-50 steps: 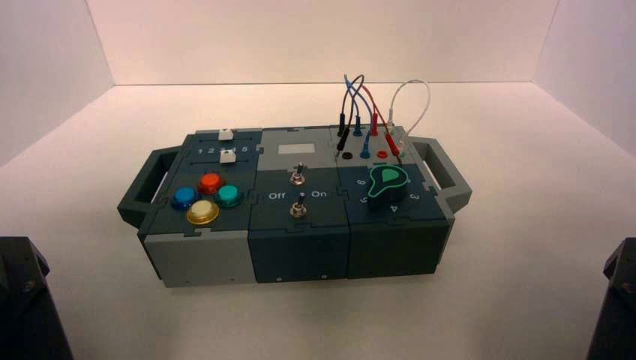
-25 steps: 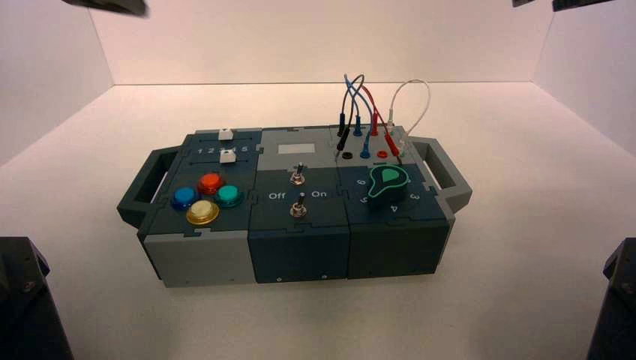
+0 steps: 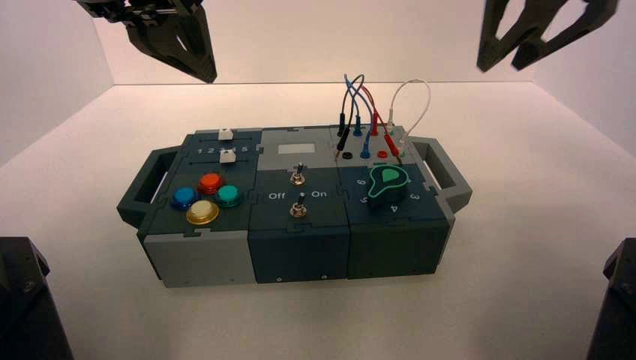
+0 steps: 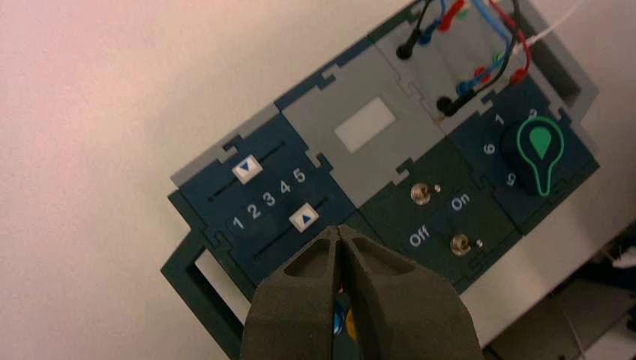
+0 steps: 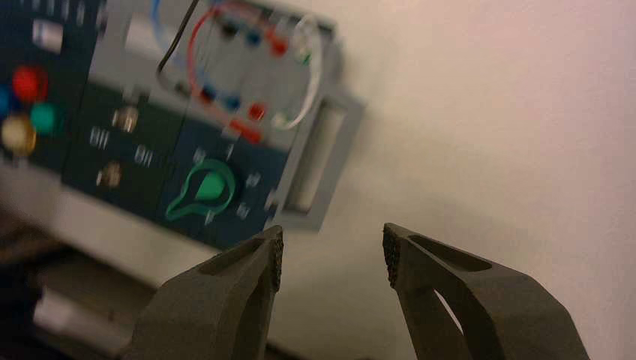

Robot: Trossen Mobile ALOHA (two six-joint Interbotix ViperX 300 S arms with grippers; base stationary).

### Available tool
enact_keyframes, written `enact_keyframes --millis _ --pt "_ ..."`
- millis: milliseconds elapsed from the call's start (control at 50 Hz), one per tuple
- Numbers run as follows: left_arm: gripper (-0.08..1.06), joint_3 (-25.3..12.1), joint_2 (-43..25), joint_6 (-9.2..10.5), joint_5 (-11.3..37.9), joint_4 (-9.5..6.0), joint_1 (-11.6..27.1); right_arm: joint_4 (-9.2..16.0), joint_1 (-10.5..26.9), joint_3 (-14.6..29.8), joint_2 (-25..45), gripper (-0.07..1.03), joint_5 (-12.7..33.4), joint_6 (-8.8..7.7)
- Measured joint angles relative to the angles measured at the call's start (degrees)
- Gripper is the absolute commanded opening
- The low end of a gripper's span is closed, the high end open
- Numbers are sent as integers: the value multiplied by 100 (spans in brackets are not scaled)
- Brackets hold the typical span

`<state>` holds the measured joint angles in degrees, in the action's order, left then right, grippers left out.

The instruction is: Insert the red wire.

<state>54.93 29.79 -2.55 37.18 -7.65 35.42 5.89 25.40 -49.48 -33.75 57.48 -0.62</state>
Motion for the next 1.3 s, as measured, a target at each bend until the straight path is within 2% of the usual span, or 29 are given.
enact_keyframes --millis 140,340,560,760,820,1020,1300 --pt "-3 -26 -79 0 272 -53 18 0 404 290 272 70 325 0" --pt "-3 -26 -70 9 352 -132 105 -26 1002 738 905 70 659 0" --pt "-3 -26 -62 9 439 -211 185 -220 1547 1099 1723 70 940 0" --pt "-3 -18 -35 18 536 -229 281 -387 1749 1301 2215 68 1063 -18" --pt "-3 0 35 18 571 -237 290 -439 1749 1468 2479 64 1099 -88" --pt "-3 185 580 35 589 -246 299 -448 1784 1758 3050 63 1090 -176" --pt "-3 299 703 53 536 -246 308 -475 1854 2065 3516 63 1099 -176"
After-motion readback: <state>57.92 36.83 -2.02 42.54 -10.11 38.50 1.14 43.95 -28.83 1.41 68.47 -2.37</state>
